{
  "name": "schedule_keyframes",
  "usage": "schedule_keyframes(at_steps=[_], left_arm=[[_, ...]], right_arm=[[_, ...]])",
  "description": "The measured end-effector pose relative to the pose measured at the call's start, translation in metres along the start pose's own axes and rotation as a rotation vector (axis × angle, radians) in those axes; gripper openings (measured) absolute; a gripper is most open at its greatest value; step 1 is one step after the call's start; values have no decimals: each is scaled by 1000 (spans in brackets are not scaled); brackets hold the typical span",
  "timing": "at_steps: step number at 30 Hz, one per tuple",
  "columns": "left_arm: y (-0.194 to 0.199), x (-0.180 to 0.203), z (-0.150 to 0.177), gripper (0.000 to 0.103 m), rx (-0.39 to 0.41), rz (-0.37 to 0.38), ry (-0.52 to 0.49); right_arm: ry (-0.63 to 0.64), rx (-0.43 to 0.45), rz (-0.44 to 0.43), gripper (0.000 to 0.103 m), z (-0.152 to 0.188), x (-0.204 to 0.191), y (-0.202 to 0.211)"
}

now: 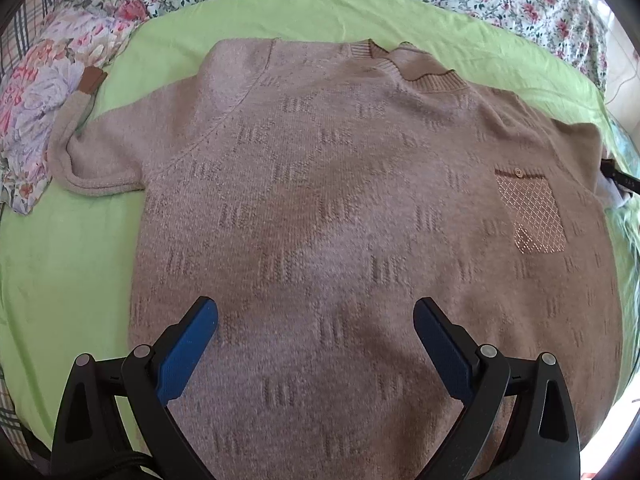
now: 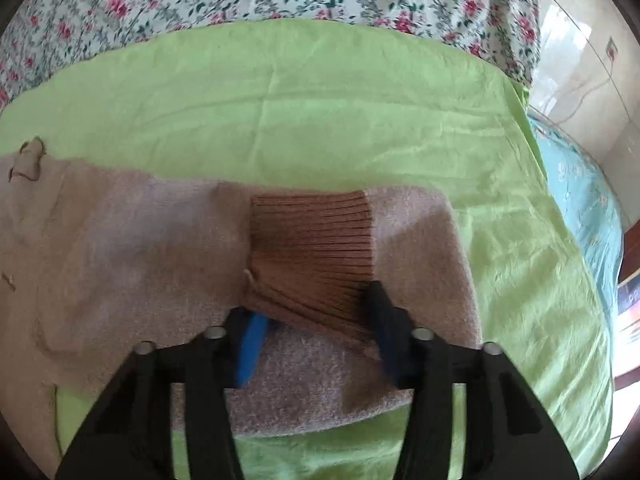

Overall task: Fold small clothes
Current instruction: 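Grasp the brown cuff of the sleeve with the right gripper, then fold the held sleeve across the sweater body and open the right gripper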

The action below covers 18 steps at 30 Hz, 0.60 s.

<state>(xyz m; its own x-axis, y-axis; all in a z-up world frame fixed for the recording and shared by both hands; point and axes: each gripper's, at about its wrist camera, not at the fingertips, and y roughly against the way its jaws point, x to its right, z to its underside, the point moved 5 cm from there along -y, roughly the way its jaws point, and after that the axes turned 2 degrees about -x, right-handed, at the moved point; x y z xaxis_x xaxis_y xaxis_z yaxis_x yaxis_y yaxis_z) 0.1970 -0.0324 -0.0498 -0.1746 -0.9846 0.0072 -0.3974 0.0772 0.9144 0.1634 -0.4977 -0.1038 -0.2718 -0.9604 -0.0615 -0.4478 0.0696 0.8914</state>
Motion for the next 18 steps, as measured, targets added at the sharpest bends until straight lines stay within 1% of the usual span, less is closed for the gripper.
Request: schedule_keyframes(at_steps=[1, 3, 5, 6, 8, 9, 11, 13, 16, 18], left_arm=[[0, -1, -1, 99, 5, 4, 2], [1, -2, -2, 99, 17, 16, 3], [2, -5, -2, 99, 29, 30, 5], [2, -6, -2, 99, 31, 35, 7], [3, -9, -1, 99, 35, 51, 13], [3, -10, 0, 99, 36, 60, 16], [6, -13, 0, 99, 52, 85, 17], [9, -16, 2, 99, 70, 105, 11], [12, -21, 5, 99, 84, 131, 12], [15, -25, 6, 99, 90, 155, 18]], right_arm=[[-36, 8, -26, 9, 3, 2, 8], [-77, 33, -101, 9, 6, -7, 25], [-133, 67, -226, 9, 13, -27, 49], [-144, 77, -268, 9, 14, -40, 59], [-161, 106, -393, 9, 18, -75, 81], [-159, 111, -430, 9, 18, -91, 87], [-169, 114, -540, 9, 18, -133, 97], [-184, 99, -643, 9, 16, -174, 101], [-176, 59, -797, 9, 12, -250, 99], [-155, 22, -852, 9, 10, -297, 95]])
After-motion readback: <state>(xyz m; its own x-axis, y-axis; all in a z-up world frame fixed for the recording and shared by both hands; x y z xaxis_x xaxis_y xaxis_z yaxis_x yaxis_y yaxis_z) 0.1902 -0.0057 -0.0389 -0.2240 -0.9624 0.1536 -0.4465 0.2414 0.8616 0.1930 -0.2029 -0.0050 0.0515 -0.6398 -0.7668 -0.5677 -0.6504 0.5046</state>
